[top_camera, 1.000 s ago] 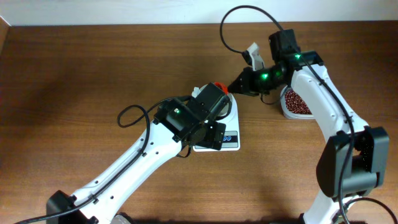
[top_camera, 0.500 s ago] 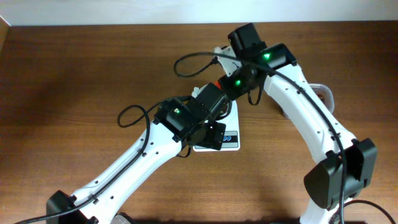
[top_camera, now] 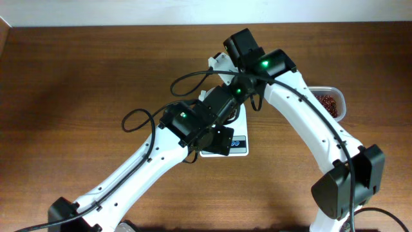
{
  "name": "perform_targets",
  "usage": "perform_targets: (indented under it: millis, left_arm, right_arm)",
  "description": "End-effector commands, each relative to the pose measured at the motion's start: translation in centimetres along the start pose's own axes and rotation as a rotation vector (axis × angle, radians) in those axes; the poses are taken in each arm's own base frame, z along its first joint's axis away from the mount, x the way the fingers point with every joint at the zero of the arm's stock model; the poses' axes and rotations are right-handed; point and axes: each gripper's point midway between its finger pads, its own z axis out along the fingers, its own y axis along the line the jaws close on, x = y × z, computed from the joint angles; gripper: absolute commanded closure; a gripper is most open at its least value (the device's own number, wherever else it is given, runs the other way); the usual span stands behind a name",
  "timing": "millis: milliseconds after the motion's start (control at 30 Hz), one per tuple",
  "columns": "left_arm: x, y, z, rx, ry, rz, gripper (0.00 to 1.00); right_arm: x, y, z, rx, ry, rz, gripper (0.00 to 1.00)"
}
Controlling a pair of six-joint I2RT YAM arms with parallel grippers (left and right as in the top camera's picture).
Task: Scoop item into bowl and weigh 50g on scale
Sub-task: 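Tip the scoop to pour beans into the bowl, then return the right gripper and dip the scoop into the bean tub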
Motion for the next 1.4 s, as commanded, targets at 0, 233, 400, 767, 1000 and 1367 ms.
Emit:
perform_targets:
  millis: [0, 233, 400, 767, 1000, 1367]
  left_arm:
    - [0.1, -0.1, 0.1, 0.001, 0.003, -0.009, 0.01]
    - [0.1, -0.1, 0.1, 0.001, 0.003, -0.009, 0.01]
    - [0.1, -0.1, 0.1, 0.001, 0.003, -0.009, 0.01]
    - [0.1, -0.1, 0.1, 0.001, 0.003, -0.009, 0.01]
    - [0.1, -0.1, 0.1, 0.001, 0.003, -0.009, 0.01]
    - [0.1, -0.1, 0.1, 0.001, 0.003, -0.009, 0.01]
  right_arm:
    - [-1.3, 1.1, -2.0, -0.034, -0.066, -0.070, 0.96]
    - [-1.1, -2.0, -2.7, -0.116, -0.107, 0.366, 0.96]
    - [3.9, -9.2, -6.8, -0.126, -0.067, 0.673, 0.96]
    - [20.9, -20.0, -6.3, 0.327, 0.277, 0.955, 0.96]
    - [22.3, -19.9, 0.2, 0.243, 0.205, 1.034, 0.96]
    - [21.4, -19.5, -1.2, -0.217, -0.079, 1.215, 0.96]
